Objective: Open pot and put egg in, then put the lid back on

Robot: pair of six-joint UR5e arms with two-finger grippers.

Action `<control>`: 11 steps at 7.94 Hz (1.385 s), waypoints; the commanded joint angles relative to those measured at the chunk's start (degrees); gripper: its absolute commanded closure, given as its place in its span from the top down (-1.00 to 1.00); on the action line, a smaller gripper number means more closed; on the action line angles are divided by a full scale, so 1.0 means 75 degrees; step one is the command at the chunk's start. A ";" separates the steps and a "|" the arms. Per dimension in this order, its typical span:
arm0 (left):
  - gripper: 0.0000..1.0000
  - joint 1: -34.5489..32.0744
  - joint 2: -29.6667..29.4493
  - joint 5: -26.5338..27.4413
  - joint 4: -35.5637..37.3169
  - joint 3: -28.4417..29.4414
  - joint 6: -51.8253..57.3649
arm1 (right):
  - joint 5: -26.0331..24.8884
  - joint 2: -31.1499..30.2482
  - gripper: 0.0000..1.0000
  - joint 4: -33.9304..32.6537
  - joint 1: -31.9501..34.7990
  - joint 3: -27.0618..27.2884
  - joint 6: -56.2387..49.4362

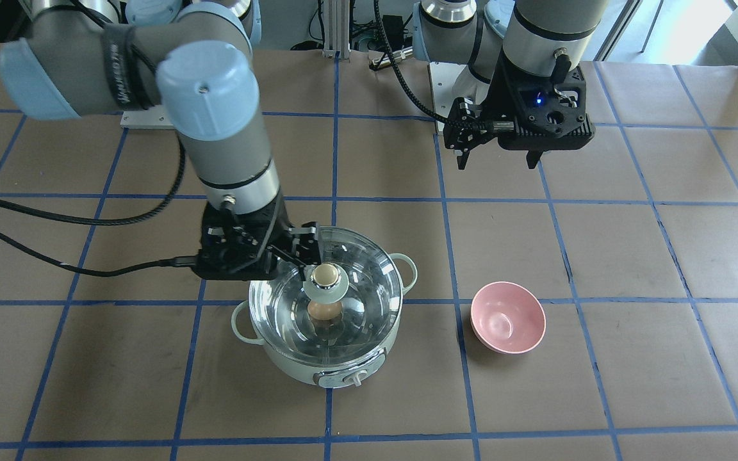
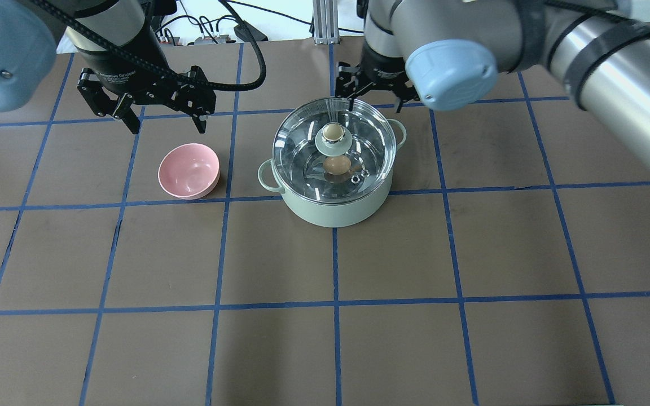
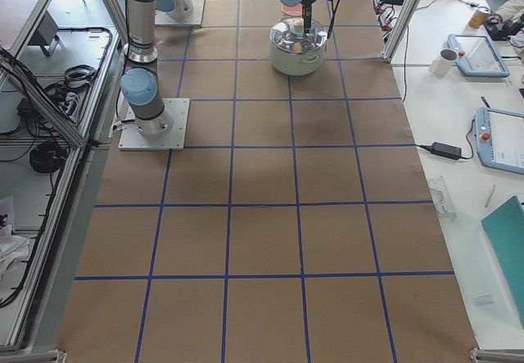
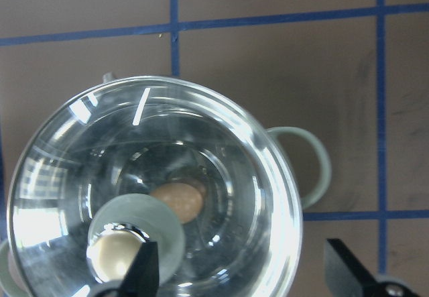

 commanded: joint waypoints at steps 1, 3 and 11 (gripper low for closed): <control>1.00 0.0000 0.0000 0.0000 0.0000 0.0000 0.0000 | -0.0069 -0.0968 1.00 0.1337 -0.1442 -0.0028 -0.2185; 1.00 0.0000 0.0000 0.0000 0.0000 -0.0011 0.0012 | -0.0362 -0.1694 1.00 0.1843 -0.2206 0.0100 -0.2764; 1.00 0.0000 0.0000 0.0000 0.0000 -0.0011 0.0024 | -0.0340 -0.2178 1.00 0.2395 -0.1705 0.0159 -0.2366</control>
